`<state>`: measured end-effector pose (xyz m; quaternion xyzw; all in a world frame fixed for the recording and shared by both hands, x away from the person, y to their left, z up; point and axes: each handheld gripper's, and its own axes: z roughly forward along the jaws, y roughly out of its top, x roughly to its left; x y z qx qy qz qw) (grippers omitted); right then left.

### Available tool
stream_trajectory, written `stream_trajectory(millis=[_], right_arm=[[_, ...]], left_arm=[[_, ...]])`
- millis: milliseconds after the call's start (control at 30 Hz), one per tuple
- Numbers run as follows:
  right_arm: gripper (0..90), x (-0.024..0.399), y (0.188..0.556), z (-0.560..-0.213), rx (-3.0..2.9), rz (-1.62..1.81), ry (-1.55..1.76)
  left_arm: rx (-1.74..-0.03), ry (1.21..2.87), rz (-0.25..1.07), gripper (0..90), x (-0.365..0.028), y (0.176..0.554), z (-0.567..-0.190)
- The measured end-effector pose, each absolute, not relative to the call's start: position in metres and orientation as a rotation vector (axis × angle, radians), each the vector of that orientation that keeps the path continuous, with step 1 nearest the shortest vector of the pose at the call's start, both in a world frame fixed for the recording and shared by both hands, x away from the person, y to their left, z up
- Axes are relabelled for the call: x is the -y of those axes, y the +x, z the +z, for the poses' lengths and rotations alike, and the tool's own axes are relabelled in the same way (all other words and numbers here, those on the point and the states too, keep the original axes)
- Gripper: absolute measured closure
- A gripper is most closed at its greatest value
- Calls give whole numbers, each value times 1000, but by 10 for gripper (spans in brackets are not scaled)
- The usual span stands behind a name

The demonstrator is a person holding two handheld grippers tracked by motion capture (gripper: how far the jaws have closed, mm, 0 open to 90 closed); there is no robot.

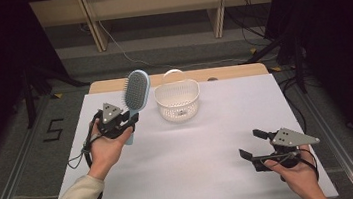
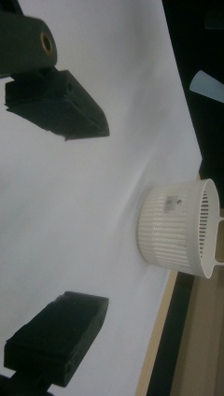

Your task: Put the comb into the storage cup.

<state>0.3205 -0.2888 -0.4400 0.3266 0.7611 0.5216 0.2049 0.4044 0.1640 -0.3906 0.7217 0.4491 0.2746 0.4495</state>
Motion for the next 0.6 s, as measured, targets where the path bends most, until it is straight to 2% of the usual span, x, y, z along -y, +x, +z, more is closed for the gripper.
stream_trajectory(millis=[600], right_arm=[[158,289,320,-440,-2123,1450,915]], left_arm=[[-1100,1764,691,696,-162,407,-385]])
